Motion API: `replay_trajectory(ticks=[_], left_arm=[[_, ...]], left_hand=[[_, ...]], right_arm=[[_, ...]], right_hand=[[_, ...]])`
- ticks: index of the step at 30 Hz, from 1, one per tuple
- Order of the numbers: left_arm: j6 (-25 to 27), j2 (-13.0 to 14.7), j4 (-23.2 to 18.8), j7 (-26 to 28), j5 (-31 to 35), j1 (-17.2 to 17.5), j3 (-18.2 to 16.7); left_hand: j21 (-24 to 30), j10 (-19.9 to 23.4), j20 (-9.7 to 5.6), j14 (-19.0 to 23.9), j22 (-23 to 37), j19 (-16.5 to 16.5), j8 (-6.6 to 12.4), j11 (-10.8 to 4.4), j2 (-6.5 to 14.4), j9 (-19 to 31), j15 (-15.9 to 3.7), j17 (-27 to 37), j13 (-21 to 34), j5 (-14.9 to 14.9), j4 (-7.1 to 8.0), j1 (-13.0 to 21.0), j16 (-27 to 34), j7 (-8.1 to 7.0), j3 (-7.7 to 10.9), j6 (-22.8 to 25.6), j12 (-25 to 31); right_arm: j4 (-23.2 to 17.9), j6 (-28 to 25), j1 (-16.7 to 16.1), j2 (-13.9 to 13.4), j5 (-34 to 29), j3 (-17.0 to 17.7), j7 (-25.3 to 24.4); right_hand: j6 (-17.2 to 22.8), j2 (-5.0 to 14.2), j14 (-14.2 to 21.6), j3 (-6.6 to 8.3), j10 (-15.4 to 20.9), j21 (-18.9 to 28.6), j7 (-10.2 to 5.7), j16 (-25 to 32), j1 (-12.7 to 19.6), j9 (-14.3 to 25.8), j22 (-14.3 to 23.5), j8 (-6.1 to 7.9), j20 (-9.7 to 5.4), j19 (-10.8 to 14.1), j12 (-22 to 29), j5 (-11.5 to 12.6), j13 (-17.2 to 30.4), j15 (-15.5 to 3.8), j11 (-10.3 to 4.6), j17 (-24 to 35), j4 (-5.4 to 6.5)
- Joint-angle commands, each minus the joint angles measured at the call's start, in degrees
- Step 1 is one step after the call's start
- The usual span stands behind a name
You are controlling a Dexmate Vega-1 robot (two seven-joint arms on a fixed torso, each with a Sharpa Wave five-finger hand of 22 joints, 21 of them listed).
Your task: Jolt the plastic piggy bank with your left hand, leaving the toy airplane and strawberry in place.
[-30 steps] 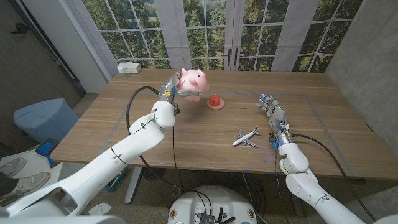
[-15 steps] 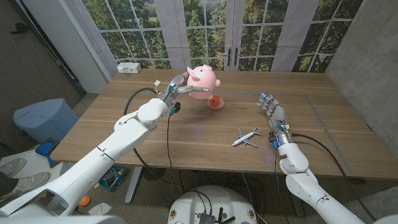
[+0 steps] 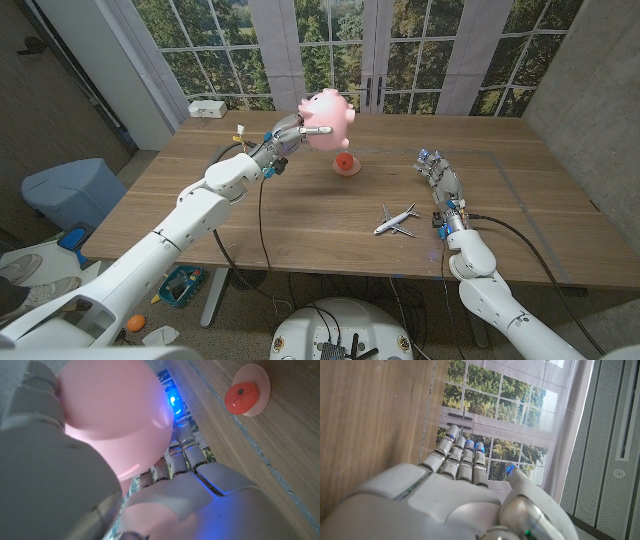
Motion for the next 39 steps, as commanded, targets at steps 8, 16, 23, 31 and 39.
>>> replay_trajectory(ticks=[8,16,23,31,39], left_arm=[[-1.34,0.94,2.58,-1.94,-3.64,-1.74,1.07],[4.46,3.75,-2.81,7.87,3.84,-1.53,2.28],[15.17,6.43,-10.27,18.61,13.97,-2.06,4.64],[35.43,6.70,-18.41,29.04,27.79,-5.24,10.75],[45.65,3.42,-19.83,35.68,36.88,-6.25,14.49]], left_hand=[[0.69,31.63,-9.00,26.74,-0.20,-4.84,5.04,-14.30,21.33,2.23,-23.49,0.29,8.98,0.40,0.82,20.96,-0.28,-1.44,4.95,33.25,-0.25],[1.03,31.52,-8.89,26.71,-0.34,-5.08,4.89,-14.19,21.33,2.10,-23.48,0.40,9.25,0.51,0.82,20.93,-0.43,-1.21,5.07,33.28,-0.48],[1.27,31.43,-8.77,26.71,-0.43,-5.28,4.86,-14.16,21.31,2.12,-23.49,0.48,9.41,0.59,0.76,21.02,-0.54,-1.10,5.20,33.33,-0.67],[1.59,31.25,-8.79,26.67,-0.53,-5.43,4.76,-14.17,21.35,2.24,-23.49,0.60,9.56,0.69,0.76,21.07,-0.69,-1.16,5.36,33.11,-0.96],[1.87,31.37,-8.89,26.65,-0.60,-5.51,4.75,-14.25,21.32,2.40,-23.50,0.70,9.66,0.72,0.79,21.01,-0.81,-1.43,5.43,33.01,-1.13]], right_arm=[[1.23,-0.07,0.89,0.42,0.37,-0.17,0.47],[1.44,-0.09,1.08,0.48,0.44,-0.17,0.49],[1.66,-0.26,1.36,0.54,0.51,-0.30,0.65],[2.04,-0.46,1.81,0.64,0.60,-0.48,0.90],[2.26,-0.48,2.00,0.71,0.66,-0.50,0.91]], right_hand=[[0.03,0.81,-0.28,0.27,-0.24,-0.13,0.29,0.32,0.12,0.23,0.24,-0.11,-0.68,0.19,-0.24,-0.12,0.12,-0.44,-0.05,0.08,-0.34],[0.05,0.81,-0.27,0.28,-0.16,-0.24,0.31,0.34,0.08,0.23,0.25,-0.09,-0.68,0.22,-0.21,-0.13,0.12,-0.41,0.09,0.07,-0.36],[0.04,0.82,-0.26,0.29,-0.14,-0.34,0.28,0.35,0.07,0.23,0.25,-0.10,-0.68,0.24,-0.20,-0.12,0.12,-0.42,0.03,0.07,-0.39],[0.03,0.81,-0.33,0.30,-0.22,-0.43,0.27,0.33,0.06,0.23,0.25,-0.10,-0.69,0.28,-0.23,-0.12,0.12,-0.41,0.07,0.06,-0.43],[0.02,0.82,-0.35,0.31,-0.24,-0.50,0.26,0.33,0.05,0.23,0.26,-0.10,-0.70,0.33,-0.23,-0.12,0.12,-0.41,0.05,0.05,-0.46]])
